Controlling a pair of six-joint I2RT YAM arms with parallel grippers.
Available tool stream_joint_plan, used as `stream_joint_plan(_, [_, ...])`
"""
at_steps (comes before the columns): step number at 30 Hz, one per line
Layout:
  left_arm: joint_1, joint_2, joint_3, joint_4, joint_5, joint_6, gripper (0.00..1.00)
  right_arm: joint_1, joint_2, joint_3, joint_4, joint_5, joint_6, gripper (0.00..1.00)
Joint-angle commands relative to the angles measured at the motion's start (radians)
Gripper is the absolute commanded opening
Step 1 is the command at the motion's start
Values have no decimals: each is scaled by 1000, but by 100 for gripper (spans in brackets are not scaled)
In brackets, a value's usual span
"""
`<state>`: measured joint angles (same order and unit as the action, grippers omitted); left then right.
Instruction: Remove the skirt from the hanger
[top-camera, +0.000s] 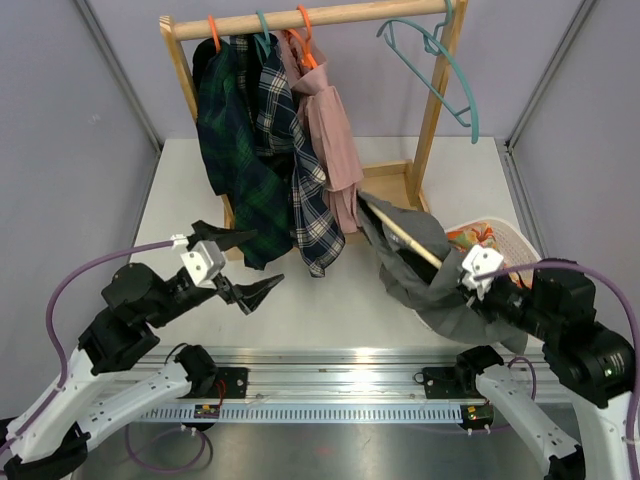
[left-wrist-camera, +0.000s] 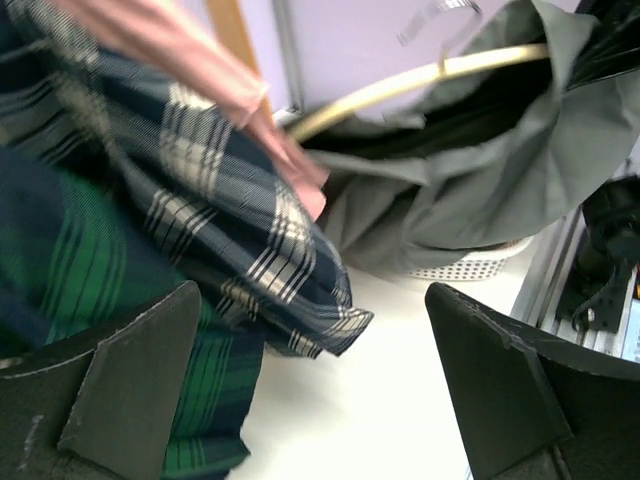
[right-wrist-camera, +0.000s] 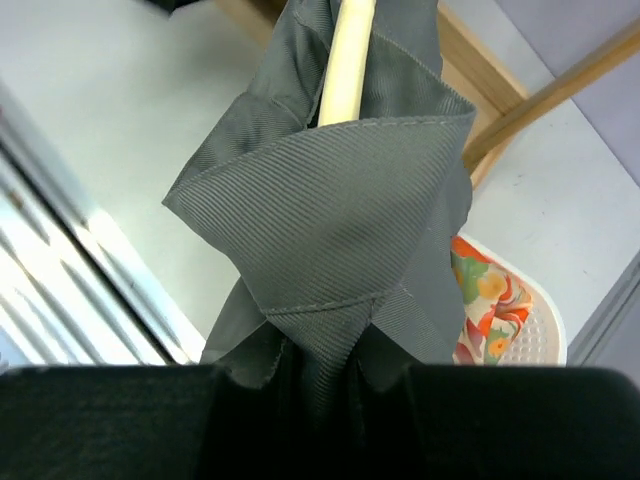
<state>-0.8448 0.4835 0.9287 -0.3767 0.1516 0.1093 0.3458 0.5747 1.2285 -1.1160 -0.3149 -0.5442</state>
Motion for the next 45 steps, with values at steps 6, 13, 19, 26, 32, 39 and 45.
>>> stream_joint_plan(6, [1,138,59,119,352,167,99,-1,8,12,-332,-335,-485,0])
stream_joint_plan(13, [0,242,104,128,526,167,94,-1,206,28,-318,-533,-600,0])
stream_joint_plan(19, [-28,256,73,151,506,112,85,4,387,94,-214,-630,-599,0])
stream_joint_plan(26, [-71,276,41,174,457,78,79,58,504,163,-108,-678,-545,0])
stream_joint_plan(32, [-76,310,36,137,326,105,75,125,516,167,-19,-671,-468,0])
stream_joint_plan(39, [-76,331,1,151,287,128,66,145,530,175,1,-679,-453,0])
stream_joint_plan(45, [-76,342,-27,137,278,139,58,157,544,186,2,-682,-456,0])
